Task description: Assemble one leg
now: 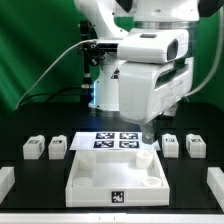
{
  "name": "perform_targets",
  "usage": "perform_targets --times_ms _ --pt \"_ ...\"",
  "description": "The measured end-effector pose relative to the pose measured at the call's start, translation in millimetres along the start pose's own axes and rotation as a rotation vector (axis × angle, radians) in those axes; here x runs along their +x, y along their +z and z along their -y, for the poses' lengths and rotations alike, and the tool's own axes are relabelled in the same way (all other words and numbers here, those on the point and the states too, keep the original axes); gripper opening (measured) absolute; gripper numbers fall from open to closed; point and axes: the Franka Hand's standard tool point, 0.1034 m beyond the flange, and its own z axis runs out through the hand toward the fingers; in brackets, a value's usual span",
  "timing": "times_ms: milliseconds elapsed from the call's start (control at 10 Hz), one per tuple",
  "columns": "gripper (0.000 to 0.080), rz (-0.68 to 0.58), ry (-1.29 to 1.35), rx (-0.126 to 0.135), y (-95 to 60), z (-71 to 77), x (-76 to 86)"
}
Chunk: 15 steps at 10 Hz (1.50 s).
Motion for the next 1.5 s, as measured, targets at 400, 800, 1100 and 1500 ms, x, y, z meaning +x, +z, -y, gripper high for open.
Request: perform_targets --times_ms 400,800,1100,1500 --pt "0.0650 -0.003 -0.312 -0.014 -0.4 -2.3 -17.6" --pt "0.0650 0.006 -0.312 0.010 14.9 15.4 -36.8" --pt "0.0650 -0.011 -0.336 -0.003 54.2 70.3 -87.0" --pt "0.0650 -0.018 -0.309 0.048 89.8 84.8 -90.4"
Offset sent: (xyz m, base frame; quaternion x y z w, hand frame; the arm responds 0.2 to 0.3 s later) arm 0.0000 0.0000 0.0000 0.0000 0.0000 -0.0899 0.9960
